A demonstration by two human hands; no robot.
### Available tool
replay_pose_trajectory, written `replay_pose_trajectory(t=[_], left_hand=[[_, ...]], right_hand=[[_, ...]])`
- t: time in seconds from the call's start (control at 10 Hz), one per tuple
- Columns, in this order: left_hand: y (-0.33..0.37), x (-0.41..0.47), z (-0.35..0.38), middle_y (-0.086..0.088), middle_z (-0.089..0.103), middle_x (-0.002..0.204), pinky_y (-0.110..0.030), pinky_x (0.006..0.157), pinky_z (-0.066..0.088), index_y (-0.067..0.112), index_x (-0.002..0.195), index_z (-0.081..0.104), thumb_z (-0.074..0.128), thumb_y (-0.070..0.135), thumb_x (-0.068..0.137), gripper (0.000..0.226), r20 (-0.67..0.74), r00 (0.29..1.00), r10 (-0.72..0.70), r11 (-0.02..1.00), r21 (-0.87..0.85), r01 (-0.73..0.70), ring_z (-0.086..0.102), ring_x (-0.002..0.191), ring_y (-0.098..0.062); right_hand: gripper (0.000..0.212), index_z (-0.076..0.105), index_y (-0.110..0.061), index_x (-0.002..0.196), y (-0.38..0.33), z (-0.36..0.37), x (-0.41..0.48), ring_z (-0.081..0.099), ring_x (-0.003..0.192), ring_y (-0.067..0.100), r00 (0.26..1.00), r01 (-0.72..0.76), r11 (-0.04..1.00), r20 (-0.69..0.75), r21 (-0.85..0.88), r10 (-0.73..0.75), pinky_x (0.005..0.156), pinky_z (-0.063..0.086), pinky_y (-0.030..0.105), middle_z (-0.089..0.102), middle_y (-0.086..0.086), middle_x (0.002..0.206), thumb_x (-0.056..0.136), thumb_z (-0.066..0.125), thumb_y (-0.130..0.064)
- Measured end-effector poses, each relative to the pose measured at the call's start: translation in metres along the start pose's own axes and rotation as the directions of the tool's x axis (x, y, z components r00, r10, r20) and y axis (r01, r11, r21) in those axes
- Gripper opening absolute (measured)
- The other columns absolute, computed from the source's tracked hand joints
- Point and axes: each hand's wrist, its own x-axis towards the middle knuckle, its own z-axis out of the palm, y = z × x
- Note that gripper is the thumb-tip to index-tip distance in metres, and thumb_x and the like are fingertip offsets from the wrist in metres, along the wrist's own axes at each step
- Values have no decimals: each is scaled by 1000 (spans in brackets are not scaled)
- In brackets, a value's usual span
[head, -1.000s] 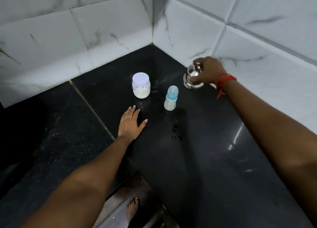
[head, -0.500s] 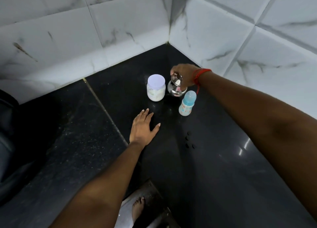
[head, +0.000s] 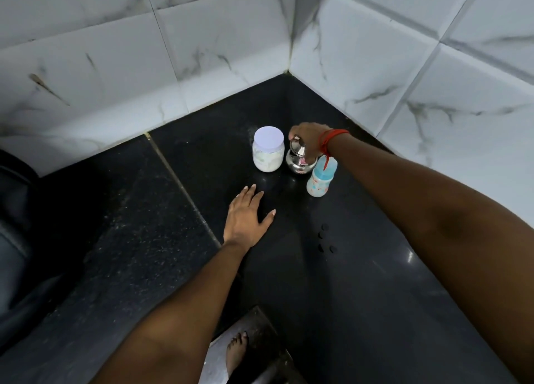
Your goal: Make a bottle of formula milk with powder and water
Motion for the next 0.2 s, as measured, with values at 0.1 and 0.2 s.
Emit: replay_pose_trajectory(t=[0.1, 0.2], left_hand=[[2, -3, -8, -6, 36, 166, -45, 128, 23, 19, 154, 45, 49, 61, 99, 69, -26, 1000, 14, 999, -30, -15, 24, 157, -23], [7, 15, -35, -8, 35, 167, -46, 128, 22, 16, 155, 44, 51, 58, 100, 70, -126, 991, 35, 999, -20, -38, 25, 157, -26]], right_hand=[[90, 40, -26, 148, -2, -7, -7, 55, 124, 31, 999, -37, 999, 12, 33, 37, 98, 50, 44, 47, 5, 143, 69, 84, -24], [94, 32, -26, 155, 3, -11, -15, 42, 141, 31, 993, -35, 992, -104, 123, 48, 112, 41, 49, 35, 5, 159, 74, 77, -41]])
